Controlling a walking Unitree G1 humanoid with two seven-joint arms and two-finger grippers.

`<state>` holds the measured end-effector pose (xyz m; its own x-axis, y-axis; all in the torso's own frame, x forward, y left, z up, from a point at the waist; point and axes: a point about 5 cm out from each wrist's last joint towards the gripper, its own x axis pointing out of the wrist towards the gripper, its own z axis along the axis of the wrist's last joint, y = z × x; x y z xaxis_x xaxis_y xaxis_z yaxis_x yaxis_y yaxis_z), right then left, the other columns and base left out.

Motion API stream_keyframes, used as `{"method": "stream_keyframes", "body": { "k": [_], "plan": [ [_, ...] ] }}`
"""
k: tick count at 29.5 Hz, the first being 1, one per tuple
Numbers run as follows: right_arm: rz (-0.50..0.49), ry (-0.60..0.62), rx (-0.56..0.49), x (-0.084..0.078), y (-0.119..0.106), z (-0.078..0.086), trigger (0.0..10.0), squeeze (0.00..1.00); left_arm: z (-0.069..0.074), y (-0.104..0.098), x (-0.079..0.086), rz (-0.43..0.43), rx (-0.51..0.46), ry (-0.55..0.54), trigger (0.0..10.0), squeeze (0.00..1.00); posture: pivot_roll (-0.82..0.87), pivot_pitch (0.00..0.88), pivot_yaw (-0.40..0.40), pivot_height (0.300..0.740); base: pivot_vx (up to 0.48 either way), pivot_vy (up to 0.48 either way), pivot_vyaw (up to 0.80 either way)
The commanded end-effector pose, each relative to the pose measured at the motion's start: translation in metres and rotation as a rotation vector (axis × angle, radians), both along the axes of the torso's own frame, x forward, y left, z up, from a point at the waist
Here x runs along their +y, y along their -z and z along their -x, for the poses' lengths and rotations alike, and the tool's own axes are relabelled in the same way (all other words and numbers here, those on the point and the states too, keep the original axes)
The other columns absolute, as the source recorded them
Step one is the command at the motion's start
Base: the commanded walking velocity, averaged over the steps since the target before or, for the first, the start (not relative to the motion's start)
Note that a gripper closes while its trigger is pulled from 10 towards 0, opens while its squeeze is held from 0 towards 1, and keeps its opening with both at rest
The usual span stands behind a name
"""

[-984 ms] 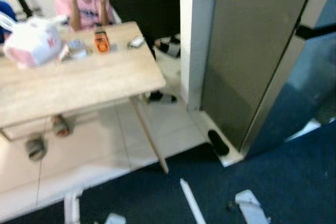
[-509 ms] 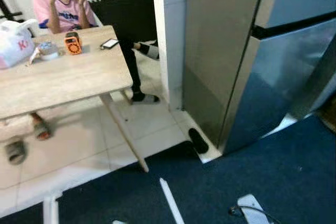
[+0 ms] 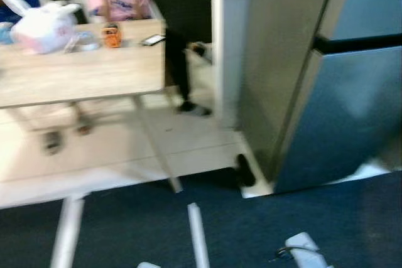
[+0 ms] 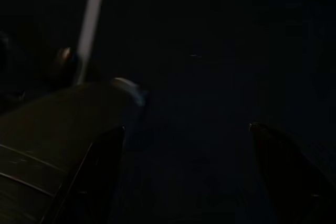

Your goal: Restocking fridge

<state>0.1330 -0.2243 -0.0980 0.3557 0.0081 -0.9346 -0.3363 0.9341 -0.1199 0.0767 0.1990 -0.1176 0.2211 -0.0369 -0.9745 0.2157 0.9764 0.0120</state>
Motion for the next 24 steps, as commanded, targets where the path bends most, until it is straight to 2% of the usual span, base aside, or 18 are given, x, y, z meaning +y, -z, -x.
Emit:
{"method": "stream_keyframes", "body": {
  "k": [1,6,7,14,17,23,24],
  "plan": [
    [0.004,-0.016,-0.008,0.0015,-0.0004,-0.0019,10.0,0.00,-0.0052,-0.0011,0.0003,0.000,-0.020,0.001,10.0,0.00,-0.01,0.000,0.003,0.740,0.000,-0.450,0.78],
    [0.011,0.008,-0.026,0.0003,-0.0012,-0.0037,10.0,0.00,-0.0052,-0.0011,0.0003,-0.001,-0.021,-0.003,10.0,0.00,-0.02,0.000,0.007,0.740,0.000,-0.450,0.78],
    [0.032,0.019,-0.035,-0.0012,-0.0019,-0.0056,10.0,0.00,-0.0062,-0.0012,-0.0004,-0.003,-0.024,0.000,10.0,0.00,-0.02,0.000,0.008,0.740,0.000,-0.412,0.00],
    [0.018,0.015,-0.029,-0.0012,-0.0024,-0.0067,10.0,0.00,-0.0104,-0.0019,-0.0020,0.001,-0.037,0.004,10.0,0.00,-0.02,0.000,0.005,0.740,0.000,-0.390,0.00],
    [0.024,0.033,-0.031,-0.0032,-0.0026,-0.0062,10.0,0.00,-0.0132,-0.0028,0.0008,-0.008,-0.050,-0.023,10.0,0.00,-0.02,0.000,0.002,0.740,0.000,0.000,0.00],
    [0.014,0.020,-0.025,-0.0005,-0.0018,-0.0056,10.0,0.00,-0.0128,-0.0033,0.0039,-0.012,-0.051,-0.006,10.0,0.00,-0.02,0.000,0.009,0.740,0.000,0.000,0.00],
    [0.017,0.025,-0.026,-0.0001,-0.0017,-0.0056,10.0,0.00,-0.0128,-0.0036,0.0058,-0.018,-0.052,-0.009,10.0,0.00,-0.02,0.000,0.029,0.740,0.000,0.000,0.00]
  ]
}}
